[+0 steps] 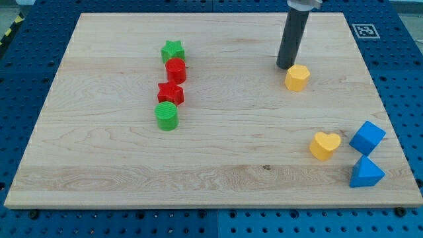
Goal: Put the yellow hexagon vertically to the top side of the yellow heart
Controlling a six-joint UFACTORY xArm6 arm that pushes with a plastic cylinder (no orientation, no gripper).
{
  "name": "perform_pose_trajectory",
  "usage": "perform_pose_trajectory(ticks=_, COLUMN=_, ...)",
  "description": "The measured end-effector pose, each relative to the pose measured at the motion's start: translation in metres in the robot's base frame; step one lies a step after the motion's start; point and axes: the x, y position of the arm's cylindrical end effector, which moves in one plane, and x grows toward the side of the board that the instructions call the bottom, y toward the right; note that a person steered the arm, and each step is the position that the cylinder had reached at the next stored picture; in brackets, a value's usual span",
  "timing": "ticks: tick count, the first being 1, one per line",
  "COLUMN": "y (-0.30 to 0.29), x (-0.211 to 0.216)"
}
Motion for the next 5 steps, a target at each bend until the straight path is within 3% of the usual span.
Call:
perform_pose_trajectory(ticks=1, y=0.0, x=0.003)
perform_pose_trajectory(ticks=3, y=0.006, x=0.074)
perform_pose_trajectory(ticks=4, y=0.012, x=0.083)
perform_pose_trajectory(ticks=5, y=0.024, x=0.06)
